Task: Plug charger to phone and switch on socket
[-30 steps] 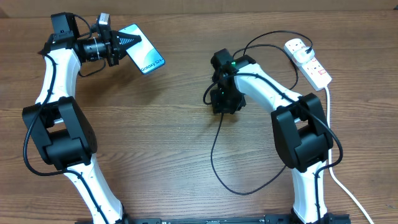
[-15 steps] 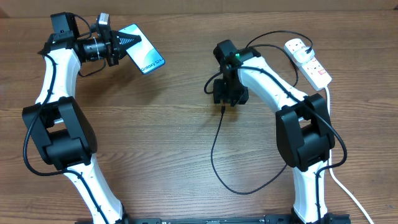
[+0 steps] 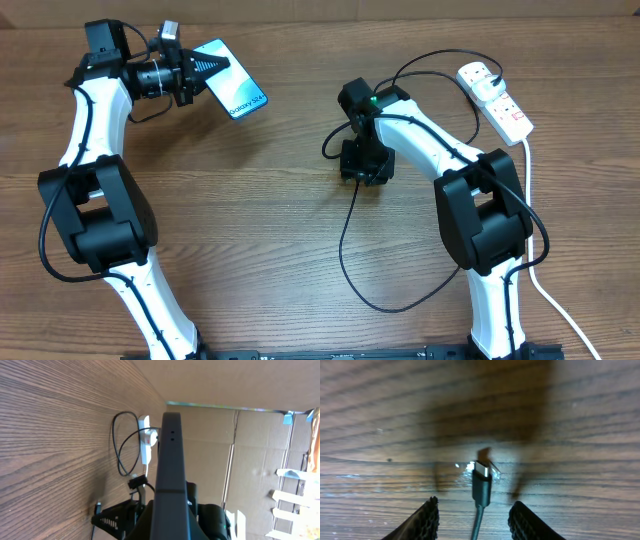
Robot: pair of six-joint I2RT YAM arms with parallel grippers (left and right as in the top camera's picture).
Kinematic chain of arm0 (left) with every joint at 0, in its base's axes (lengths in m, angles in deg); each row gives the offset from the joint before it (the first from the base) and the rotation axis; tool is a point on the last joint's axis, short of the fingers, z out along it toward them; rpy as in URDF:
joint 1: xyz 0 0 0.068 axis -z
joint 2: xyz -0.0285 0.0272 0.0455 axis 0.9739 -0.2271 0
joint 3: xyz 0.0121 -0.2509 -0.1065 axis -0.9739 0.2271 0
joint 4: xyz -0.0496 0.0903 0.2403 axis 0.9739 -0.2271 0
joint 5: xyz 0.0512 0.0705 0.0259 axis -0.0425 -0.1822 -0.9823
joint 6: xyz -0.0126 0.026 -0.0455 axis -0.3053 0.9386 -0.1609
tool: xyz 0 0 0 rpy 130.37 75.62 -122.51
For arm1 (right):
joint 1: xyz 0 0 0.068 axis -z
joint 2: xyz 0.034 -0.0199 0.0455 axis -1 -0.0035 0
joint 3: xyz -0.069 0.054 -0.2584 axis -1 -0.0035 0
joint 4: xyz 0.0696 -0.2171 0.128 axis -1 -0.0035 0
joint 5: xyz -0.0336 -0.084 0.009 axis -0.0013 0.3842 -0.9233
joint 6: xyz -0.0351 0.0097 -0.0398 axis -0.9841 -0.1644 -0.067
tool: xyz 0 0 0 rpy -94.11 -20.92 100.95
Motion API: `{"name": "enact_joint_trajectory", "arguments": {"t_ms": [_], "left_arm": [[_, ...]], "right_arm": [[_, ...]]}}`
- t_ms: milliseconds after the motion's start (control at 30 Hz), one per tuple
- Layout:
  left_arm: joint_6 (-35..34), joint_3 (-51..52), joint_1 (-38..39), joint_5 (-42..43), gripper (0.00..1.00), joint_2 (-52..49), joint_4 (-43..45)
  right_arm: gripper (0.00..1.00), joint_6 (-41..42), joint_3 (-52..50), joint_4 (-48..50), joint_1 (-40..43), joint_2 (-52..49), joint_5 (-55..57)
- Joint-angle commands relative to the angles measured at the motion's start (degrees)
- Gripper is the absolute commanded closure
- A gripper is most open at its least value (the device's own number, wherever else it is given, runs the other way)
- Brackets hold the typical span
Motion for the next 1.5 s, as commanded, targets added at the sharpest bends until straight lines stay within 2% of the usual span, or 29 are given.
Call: {"name": "enact_joint_trajectory", "arguments": {"t_ms": [0,200,367,433,500,633,767,1000,1200,1467], "left_arm": [[-0.7,-1.1,0.5,1.7,0.96,0.5,0.2],[-0.7,-1.1,1.3,1.7,0.96,0.5,0.2],[-0.7,-1.1,1.3,1.7,0.96,0.5,0.2],[-0.7,-1.1,1.3,1.7,0.96,0.5,0.2],[-0.7,-1.1,1.3,1.7,0.96,0.5,0.2],[-0.7,-1.1,1.3,2.7,0.96,0.5,0.2],[0.2,-1.1,1.2,5.2,0.96,0.5,0.4],[4.6,-1.1,1.2,7.8,0.96,0.5,0.5],[6.9,-1.1,1.3,7.9,0.96,0.5,0.4],[12.2,-1.1,2.8,15.9,0.96,0.5,0.4]], "right_arm": [[0.58,0.8,-1.1,0.7,-0.2,-0.6,-0.5],[0.64,0.8,-2.6,2.4,-0.2,-0.6,-0.5],[0.82,0.6,-2.6,3.8,-0.2,-0.6,-0.6],[0.96,0.6,-2.6,4.5,-0.2,-0.6,-0.9],[0.96,0.5,-2.6,5.3,-0.2,-0.6,-1.1],[0.96,-9.4,-2.4,9.9,-0.2,2.7,-7.7],[0.96,-20.0,-2.4,12.2,0.1,8.2,-19.6],[0.96,-28.5,-2.4,10.9,1.3,14.3,-39.6],[0.96,-31.5,-2.5,10.4,1.3,15.0,-52.7],[0.96,-31.2,-2.5,12.2,-0.3,15.0,-57.4]]}}
